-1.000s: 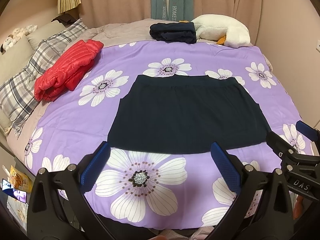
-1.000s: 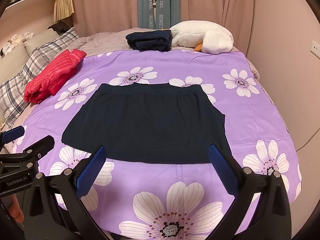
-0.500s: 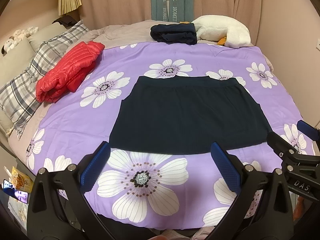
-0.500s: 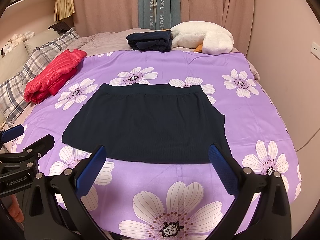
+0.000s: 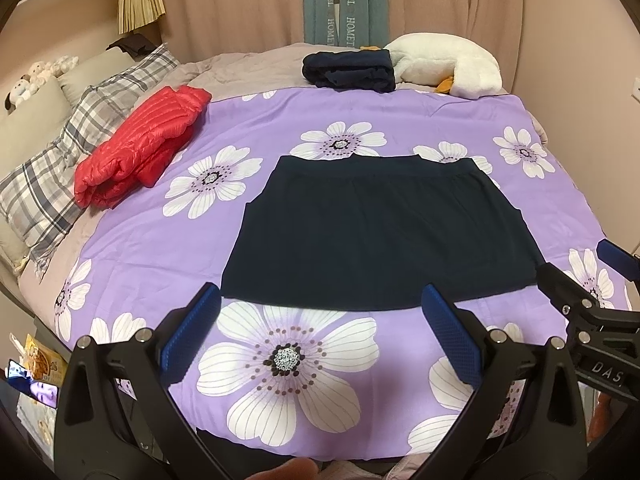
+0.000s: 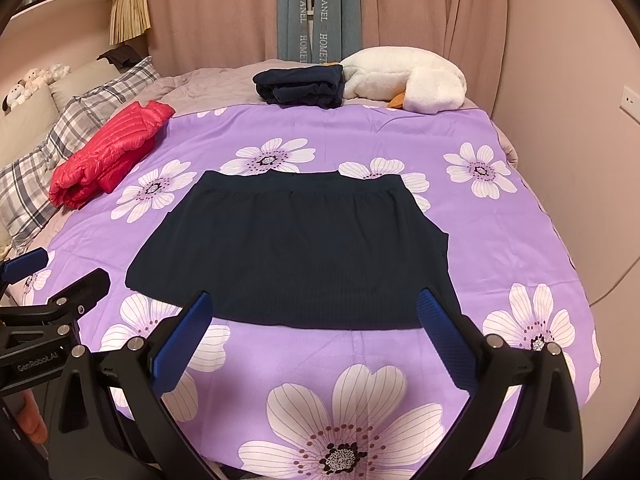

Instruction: Fold large clothes

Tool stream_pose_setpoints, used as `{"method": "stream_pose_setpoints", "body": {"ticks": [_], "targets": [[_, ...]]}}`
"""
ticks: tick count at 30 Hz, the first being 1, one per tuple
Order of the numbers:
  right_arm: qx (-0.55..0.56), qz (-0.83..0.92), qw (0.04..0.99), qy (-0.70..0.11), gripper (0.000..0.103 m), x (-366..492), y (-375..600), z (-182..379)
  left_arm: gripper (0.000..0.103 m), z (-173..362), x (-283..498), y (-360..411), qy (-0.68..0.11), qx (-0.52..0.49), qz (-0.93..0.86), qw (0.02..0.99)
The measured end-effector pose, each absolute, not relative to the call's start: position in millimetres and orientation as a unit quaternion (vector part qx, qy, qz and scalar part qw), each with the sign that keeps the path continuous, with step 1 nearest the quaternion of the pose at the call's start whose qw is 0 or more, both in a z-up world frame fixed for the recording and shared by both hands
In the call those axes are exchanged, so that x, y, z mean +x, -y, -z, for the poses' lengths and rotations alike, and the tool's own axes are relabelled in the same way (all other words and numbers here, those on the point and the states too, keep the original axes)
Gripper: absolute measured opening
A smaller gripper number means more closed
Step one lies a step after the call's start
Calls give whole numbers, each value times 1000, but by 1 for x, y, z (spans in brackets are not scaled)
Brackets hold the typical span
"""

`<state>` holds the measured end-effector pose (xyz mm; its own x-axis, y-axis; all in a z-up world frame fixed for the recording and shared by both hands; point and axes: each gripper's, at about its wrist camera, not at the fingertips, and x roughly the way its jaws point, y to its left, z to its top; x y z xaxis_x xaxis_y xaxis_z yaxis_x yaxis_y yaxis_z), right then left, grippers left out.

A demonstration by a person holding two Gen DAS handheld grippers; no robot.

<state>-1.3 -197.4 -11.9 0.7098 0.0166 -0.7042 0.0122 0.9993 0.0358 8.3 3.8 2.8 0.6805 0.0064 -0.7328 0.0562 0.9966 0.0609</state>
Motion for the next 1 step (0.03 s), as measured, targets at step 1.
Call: {"method": "stream_pose_setpoints", "body": {"ticks": [1], "targets": [[19, -1, 924, -381, 102, -1, 197, 12, 101, -2, 9, -5, -402, 37, 14, 915]]}}
